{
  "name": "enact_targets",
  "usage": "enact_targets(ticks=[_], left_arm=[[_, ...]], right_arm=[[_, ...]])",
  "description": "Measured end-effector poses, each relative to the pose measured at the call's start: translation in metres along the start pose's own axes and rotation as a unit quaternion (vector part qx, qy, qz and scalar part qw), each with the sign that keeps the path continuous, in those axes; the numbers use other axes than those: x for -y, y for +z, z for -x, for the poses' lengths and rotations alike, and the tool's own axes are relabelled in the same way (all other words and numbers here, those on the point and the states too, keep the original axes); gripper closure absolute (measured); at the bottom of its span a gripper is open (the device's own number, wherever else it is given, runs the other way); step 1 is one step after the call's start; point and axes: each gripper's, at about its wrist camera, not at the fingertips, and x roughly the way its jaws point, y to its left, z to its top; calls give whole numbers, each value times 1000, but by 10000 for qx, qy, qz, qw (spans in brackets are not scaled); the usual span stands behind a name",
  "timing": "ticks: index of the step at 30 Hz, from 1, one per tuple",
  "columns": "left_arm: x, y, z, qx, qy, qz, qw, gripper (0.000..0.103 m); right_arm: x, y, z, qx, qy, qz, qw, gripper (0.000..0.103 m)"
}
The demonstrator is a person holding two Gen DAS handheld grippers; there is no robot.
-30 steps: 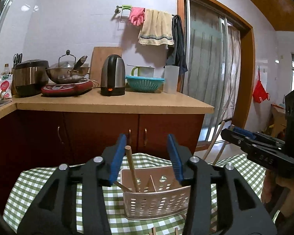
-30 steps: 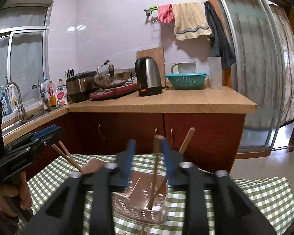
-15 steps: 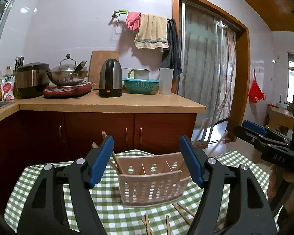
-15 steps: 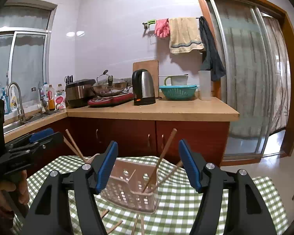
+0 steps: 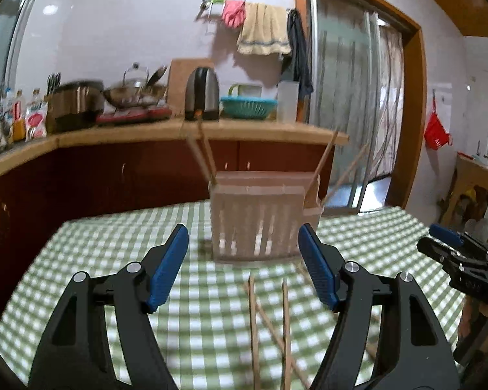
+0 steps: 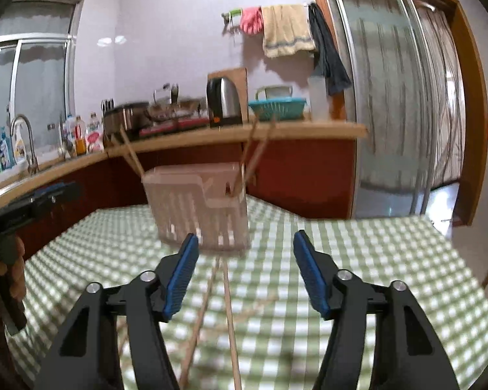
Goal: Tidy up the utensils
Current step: 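Lower the left gripper onto a chopstick while the right gripper grasps another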
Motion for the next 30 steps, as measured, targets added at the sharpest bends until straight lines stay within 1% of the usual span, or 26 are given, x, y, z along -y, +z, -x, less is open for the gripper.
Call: enact_targets(ticks=[4,7,11,13,15,16,17,18,22,23,24,28,30], left_arm=[[-5,-36,2,-396,93,109,9991,35],[-9,-58,4,-618,160,213,9977,35],[-12,-85,7,-900,236,264,9953,35],[-12,-95,8,-1007,260,276,9942,35],[-11,-103,10,-1065,269,285,9935,35],[-11,-107,11,-1110,272,279,9931,35],[-10,-109,11,-1131,272,271,9928,35],[-10,-111,11,-1154,271,263,9926,36],[-5,-120,12,-1248,228,260,9916,37],[-2,-122,13,-1267,222,234,9914,38],[0,-124,12,-1287,215,208,9912,43],[3,-132,10,-1409,186,173,9897,48],[3,-133,9,-1444,179,187,9892,53]], right_arm=[[1,-41,-5,-498,61,-29,9987,52],[1,-63,-7,-763,94,-78,9970,55],[1,-81,-14,-1050,134,-123,9943,63],[0,-85,-16,-1121,145,-92,9936,67],[-2,-87,-17,-1185,177,-51,9928,80],[-2,-89,-18,-1206,183,-37,9925,85],[-2,-90,-19,-1234,181,-17,9922,92],[-2,-90,-19,-1238,180,-10,9921,94],[-2,-90,-13,-1164,117,10,9931,96],[-2,-90,-12,-1141,95,16,9934,96],[-1,-90,-11,-1127,88,9,9936,96],[0,-90,-9,-1111,83,21,9938,96],[-1,-90,-8,-1108,82,58,9938,96]])
